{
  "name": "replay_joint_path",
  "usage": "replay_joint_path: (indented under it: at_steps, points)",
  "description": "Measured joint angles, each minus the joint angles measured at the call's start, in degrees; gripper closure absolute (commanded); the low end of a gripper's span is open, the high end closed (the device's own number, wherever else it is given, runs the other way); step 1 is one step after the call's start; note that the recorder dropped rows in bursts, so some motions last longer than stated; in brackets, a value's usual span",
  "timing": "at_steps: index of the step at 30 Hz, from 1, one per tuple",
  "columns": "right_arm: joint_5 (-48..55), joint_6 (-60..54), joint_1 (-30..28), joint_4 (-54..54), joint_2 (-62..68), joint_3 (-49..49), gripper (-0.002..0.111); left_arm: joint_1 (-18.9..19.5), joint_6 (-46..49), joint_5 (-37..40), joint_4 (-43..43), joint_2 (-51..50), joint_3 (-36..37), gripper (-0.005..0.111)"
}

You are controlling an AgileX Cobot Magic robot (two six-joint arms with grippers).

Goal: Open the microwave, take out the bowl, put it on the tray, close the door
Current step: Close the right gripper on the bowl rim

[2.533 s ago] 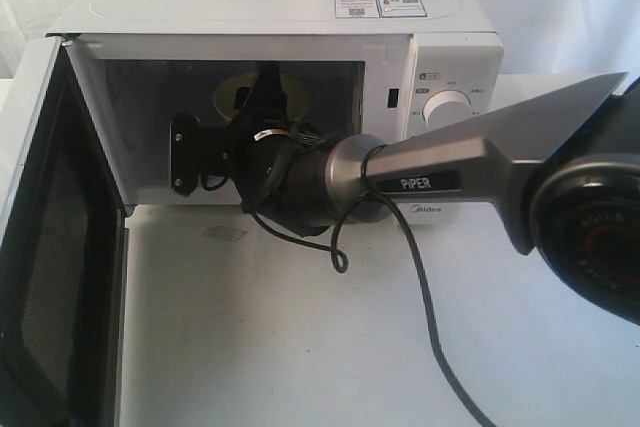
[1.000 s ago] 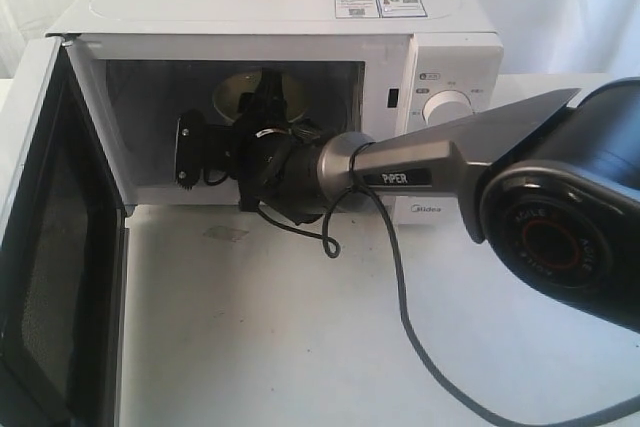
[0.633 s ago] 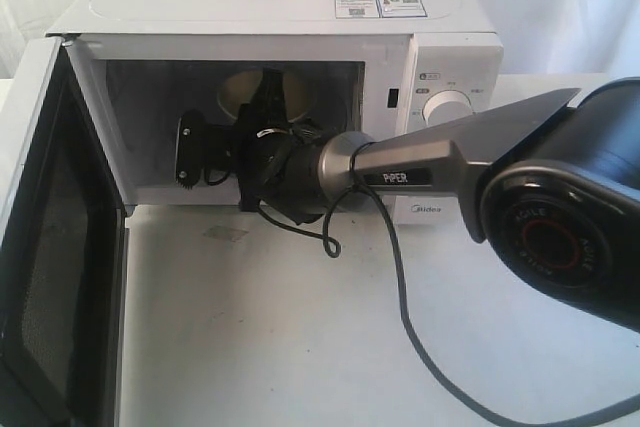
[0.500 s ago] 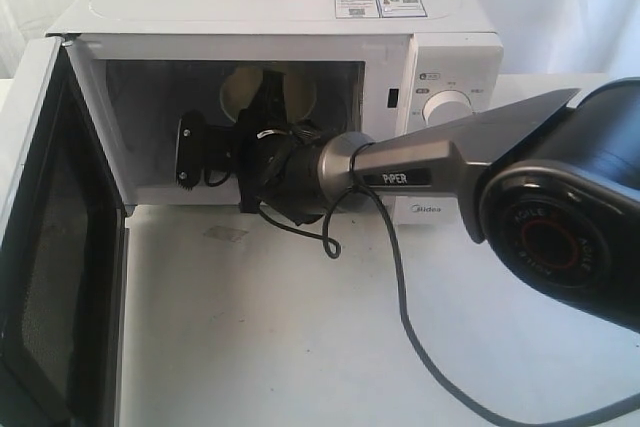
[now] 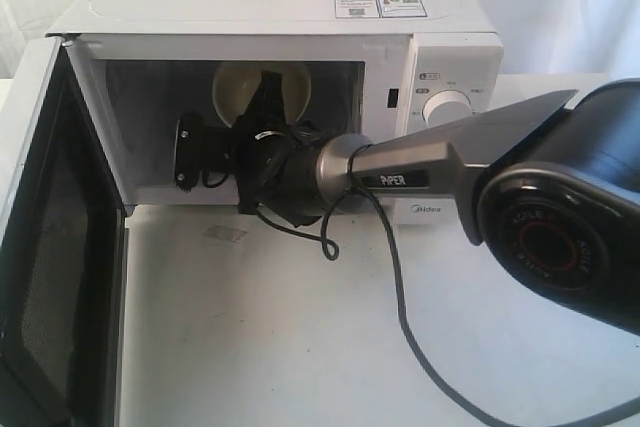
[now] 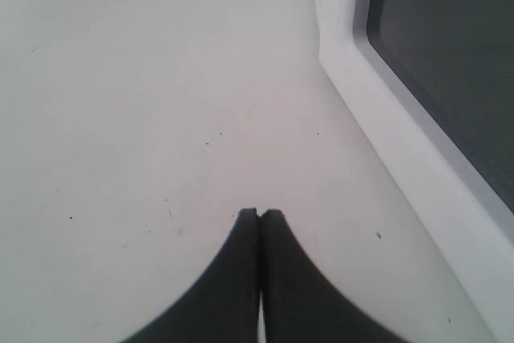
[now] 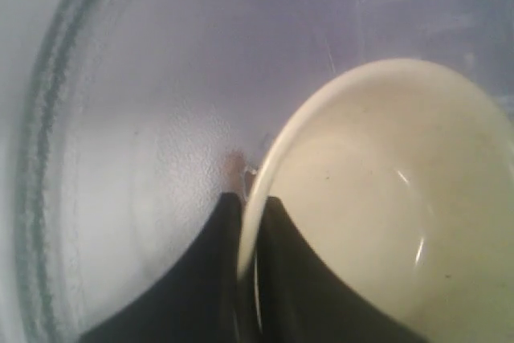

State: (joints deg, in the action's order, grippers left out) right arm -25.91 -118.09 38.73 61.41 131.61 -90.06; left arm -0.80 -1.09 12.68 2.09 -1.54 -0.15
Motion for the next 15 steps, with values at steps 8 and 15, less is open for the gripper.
replay_joint_path:
  at_steps: [8,15]
  points:
    - [-0.1,0.0,3.2,3.1,-1.0,0.0,0.108,0.0,0.0,0.0,0.0,0.0,0.0,0.107]
    - [-0.3,0.0,4.6,14.8,-2.8,0.0,0.108,0.0,0.0,0.0,0.0,0.0,0.0,0.107]
